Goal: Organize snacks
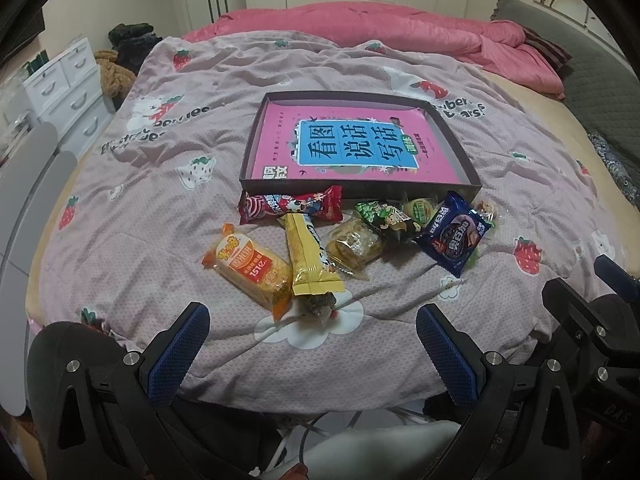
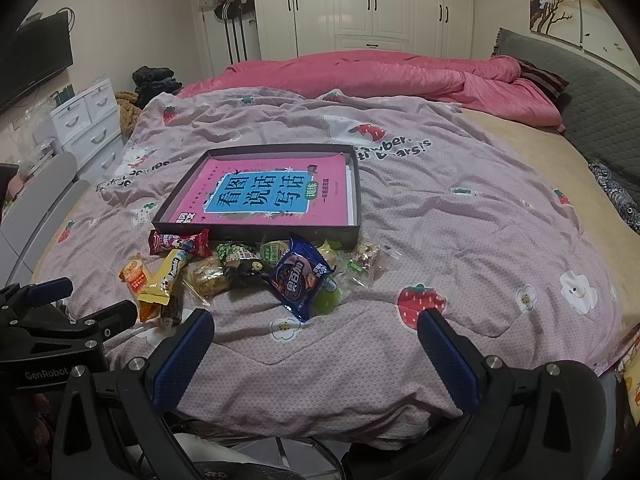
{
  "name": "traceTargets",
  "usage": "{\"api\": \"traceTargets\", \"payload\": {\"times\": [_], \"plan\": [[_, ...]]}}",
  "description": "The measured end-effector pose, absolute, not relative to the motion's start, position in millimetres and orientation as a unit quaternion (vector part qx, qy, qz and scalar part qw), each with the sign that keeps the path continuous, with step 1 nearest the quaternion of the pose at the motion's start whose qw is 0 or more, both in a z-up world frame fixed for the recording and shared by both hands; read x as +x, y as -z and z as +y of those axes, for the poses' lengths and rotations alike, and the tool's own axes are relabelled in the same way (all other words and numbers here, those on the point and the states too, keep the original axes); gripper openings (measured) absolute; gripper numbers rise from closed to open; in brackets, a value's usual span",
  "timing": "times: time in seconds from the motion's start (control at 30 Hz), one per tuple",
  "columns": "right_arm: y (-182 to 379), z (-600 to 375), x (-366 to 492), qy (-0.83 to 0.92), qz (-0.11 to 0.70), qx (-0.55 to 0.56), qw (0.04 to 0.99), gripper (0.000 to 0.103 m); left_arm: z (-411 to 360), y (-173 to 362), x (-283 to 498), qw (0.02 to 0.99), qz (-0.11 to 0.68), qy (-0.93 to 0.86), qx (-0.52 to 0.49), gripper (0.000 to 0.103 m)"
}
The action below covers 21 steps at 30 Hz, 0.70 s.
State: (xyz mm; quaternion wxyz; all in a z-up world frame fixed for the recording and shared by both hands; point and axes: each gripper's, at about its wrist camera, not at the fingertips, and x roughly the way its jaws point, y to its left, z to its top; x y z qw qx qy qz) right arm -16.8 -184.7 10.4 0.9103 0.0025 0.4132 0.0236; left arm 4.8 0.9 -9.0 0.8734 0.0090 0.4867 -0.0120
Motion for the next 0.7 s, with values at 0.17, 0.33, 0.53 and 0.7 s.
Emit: {"api": "traceTargets", "payload": {"times": [0.17, 0.33, 0.53, 0.7], "plan": [[-10.5, -185.6, -16.8, -0.023, 0.415, 0.003, 0.910, 0.102, 1.4, 10.6, 6.1, 0.872, 0.489, 0.011, 0.007, 0.103], [-10.1, -186.0, -16.7, -0.023, 0.415, 0.004, 0.910, 0.102, 3.0, 11.4, 7.1, 0.872, 0.490, 0.010, 0.004, 0.103], [-9.0, -186.6, -15.6, -0.023, 0.417, 0.005, 0.909, 0.102, 3.6, 12.1, 7.9, 0.871, 0.491, 0.011, 0.004, 0.103], [-8.5, -187.3, -15.0, -0.022, 0.418, 0.006, 0.908, 0.102, 3.7, 12.2, 7.8, 0.871, 0.492, 0.011, 0.004, 0.103]]}}
